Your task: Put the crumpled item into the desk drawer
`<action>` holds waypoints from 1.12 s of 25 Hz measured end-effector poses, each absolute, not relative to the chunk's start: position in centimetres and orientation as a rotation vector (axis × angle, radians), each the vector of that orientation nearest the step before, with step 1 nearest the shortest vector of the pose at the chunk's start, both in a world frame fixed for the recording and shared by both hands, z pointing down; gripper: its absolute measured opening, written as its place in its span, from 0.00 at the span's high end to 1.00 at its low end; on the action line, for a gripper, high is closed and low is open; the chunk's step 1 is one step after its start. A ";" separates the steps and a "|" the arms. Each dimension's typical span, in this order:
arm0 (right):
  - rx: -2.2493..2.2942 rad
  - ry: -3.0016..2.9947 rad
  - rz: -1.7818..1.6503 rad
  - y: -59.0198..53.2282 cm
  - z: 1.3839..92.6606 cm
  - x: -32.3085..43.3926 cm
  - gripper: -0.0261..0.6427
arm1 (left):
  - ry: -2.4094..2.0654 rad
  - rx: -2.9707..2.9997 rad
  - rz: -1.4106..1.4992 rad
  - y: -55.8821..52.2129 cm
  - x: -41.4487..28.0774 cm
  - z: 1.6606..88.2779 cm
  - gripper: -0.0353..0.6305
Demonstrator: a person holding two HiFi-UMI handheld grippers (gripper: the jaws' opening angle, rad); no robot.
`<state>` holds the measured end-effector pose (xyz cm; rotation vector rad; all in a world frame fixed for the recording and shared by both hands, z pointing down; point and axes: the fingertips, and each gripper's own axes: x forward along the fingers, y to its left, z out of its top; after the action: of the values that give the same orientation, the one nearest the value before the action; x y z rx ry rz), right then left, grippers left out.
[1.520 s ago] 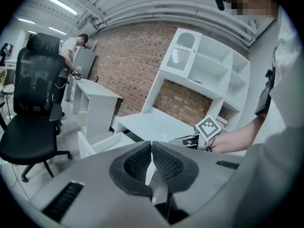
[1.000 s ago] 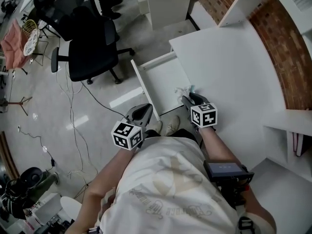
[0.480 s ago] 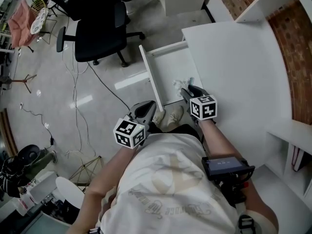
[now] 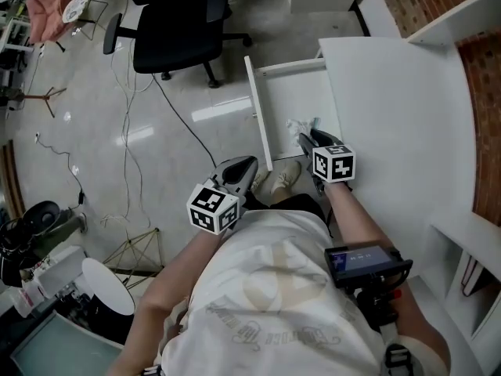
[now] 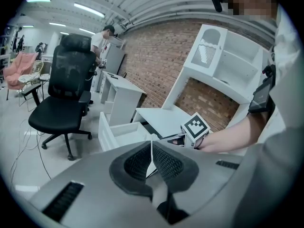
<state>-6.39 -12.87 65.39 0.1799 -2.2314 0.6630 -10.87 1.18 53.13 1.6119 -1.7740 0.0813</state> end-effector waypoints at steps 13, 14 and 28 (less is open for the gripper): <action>0.160 -2.120 0.622 -13.3 70.5 -8.0 0.73 | -1.794 1.564 0.074 2.2 -13.2 54.3 0.91; 0.161 -2.114 0.619 -13.5 70.8 -8.0 0.73 | -1.794 1.562 0.076 2.3 -13.4 54.4 0.91; 0.147 -2.048 0.602 -14.5 73.3 -8.7 0.73 | -1.791 1.548 0.057 0.4 -15.2 55.0 0.91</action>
<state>-8.69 -14.54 73.29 0.1474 -2.0483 0.6023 -15.24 0.35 54.96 1.5477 -1.7914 0.0570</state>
